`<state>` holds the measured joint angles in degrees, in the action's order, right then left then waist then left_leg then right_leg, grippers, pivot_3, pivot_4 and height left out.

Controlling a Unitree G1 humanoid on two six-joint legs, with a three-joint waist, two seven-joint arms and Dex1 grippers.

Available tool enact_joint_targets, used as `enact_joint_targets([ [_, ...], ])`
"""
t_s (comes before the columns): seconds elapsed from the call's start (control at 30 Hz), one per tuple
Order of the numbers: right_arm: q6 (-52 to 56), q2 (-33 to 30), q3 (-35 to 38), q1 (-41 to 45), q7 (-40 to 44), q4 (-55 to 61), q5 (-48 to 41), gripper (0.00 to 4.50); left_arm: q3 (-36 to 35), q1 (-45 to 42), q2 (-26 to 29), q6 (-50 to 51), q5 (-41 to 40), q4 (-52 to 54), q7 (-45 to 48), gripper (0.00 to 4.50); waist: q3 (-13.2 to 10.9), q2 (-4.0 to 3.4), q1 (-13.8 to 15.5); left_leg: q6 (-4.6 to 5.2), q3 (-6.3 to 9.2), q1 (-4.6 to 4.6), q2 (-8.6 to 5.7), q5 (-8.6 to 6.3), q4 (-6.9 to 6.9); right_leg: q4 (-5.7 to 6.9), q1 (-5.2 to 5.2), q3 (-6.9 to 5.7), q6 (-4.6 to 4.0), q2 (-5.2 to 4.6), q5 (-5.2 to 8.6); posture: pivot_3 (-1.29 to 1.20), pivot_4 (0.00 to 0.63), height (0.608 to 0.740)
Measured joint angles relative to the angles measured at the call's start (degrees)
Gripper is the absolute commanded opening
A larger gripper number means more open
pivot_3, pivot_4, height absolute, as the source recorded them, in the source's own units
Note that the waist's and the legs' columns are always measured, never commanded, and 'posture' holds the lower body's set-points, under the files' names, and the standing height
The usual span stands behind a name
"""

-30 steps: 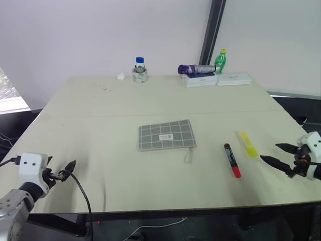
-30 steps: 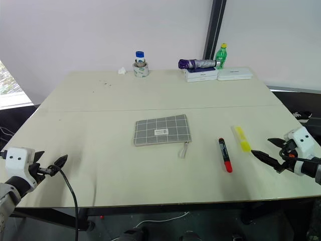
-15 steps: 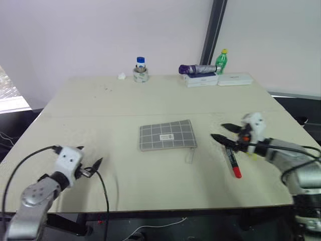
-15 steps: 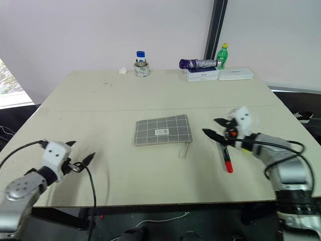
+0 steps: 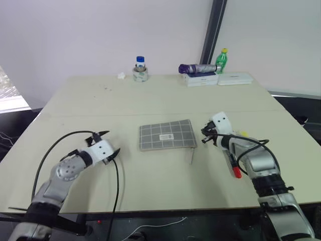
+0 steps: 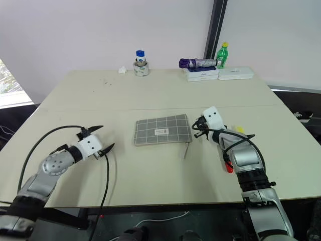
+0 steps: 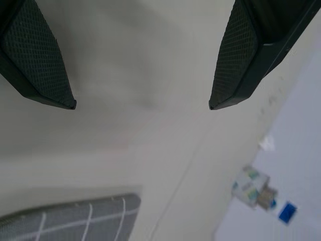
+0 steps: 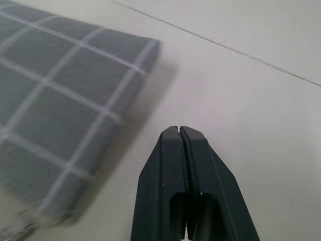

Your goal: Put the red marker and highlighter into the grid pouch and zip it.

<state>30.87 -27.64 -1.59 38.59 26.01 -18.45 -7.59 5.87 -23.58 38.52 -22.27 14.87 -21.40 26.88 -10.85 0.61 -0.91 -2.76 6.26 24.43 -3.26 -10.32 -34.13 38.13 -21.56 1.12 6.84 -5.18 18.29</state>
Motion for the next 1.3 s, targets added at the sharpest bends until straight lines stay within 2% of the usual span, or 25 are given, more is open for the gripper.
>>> enact_joint_targets([
  [0.33, -3.0, 3.0, -2.3, 3.1, -0.3, -8.5, 4.1, 0.04, 5.7, -9.8, -1.6, -12.0, 5.3, -14.0, -1.6, 4.50, 0.0, -0.01, -0.2, -0.10, -0.01, -0.04, 0.02, 0.08, -0.07, 0.27, -0.03, 0.01, 0.00, 0.13, 0.00, 0.00, 0.150, 0.740],
  [0.57, -6.4, 5.5, -3.7, 5.8, 1.4, -12.3, 5.4, 0.04, 8.1, -14.3, -2.8, -16.9, 7.1, -20.1, -1.5, 4.50, 0.0, -0.01, -0.1, -0.10, -0.01, -0.03, 0.00, 0.08, -0.08, 0.28, -0.01, -0.01, 0.01, 0.14, 0.00, 0.00, 0.150, 0.740],
  [0.87, -9.2, 6.4, -5.4, 6.4, 5.4, -13.5, 7.3, 0.04, 8.1, -14.7, -3.2, -19.0, 6.8, -21.1, -0.5, 4.50, 0.0, -0.02, -0.3, -0.11, 0.00, -0.03, 0.00, 0.08, -0.08, 0.30, -0.03, -0.01, 0.01, 0.15, 0.00, 0.00, 0.150, 0.740],
  [1.3, -13.4, 9.0, -7.2, 8.3, 8.5, -16.3, 8.9, 0.04, 7.8, -9.9, -2.5, -19.5, 2.1, -15.0, 3.5, 4.50, 0.0, -0.03, -0.4, -0.12, 0.08, -0.04, 0.02, 0.09, -0.08, 0.32, -0.05, 0.02, 0.01, 0.16, 0.00, 0.00, 0.150, 0.740],
])
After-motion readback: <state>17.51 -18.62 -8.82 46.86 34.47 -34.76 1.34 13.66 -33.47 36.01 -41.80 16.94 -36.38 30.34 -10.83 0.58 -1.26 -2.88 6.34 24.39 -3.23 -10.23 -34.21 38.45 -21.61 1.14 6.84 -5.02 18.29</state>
